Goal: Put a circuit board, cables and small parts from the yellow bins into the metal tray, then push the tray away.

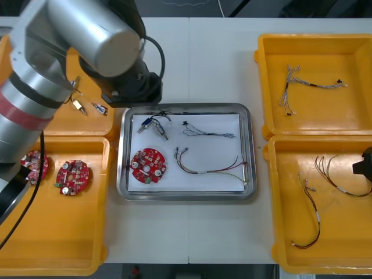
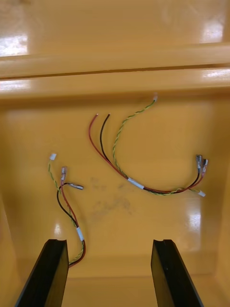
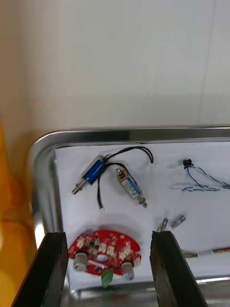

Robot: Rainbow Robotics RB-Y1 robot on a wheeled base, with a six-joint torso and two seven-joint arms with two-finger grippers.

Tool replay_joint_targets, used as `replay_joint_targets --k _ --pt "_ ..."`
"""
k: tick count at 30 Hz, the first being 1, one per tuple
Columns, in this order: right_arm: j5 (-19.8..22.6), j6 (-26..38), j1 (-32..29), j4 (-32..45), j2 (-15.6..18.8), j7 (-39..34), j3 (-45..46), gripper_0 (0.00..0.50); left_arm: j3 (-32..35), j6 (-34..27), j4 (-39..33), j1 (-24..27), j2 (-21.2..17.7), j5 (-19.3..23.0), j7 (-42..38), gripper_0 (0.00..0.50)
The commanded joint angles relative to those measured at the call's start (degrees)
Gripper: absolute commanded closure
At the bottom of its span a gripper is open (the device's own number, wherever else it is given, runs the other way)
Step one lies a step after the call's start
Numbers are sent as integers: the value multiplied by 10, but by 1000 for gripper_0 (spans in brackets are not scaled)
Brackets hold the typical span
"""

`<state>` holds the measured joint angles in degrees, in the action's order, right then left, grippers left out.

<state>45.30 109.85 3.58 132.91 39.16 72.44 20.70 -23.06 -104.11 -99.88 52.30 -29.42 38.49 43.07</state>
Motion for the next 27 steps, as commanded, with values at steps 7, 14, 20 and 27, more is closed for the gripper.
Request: replay_joint_targets --k 7,14,20,27 --pt "50 2 44 89 48 -27 -73 0 151 -59 -117 -45 -125 86 25 0" --pt "133 2 116 120 57 -18 -137 0 263 -59 -158 -119 -193 154 117 0" --pt "154 2 188 123 57 -10 -233 0 341 -59 -205 -208 -226 185 178 0" --pt "122 2 270 122 49 2 -374 0 399 -59 -251 -298 -231 185 199 0"
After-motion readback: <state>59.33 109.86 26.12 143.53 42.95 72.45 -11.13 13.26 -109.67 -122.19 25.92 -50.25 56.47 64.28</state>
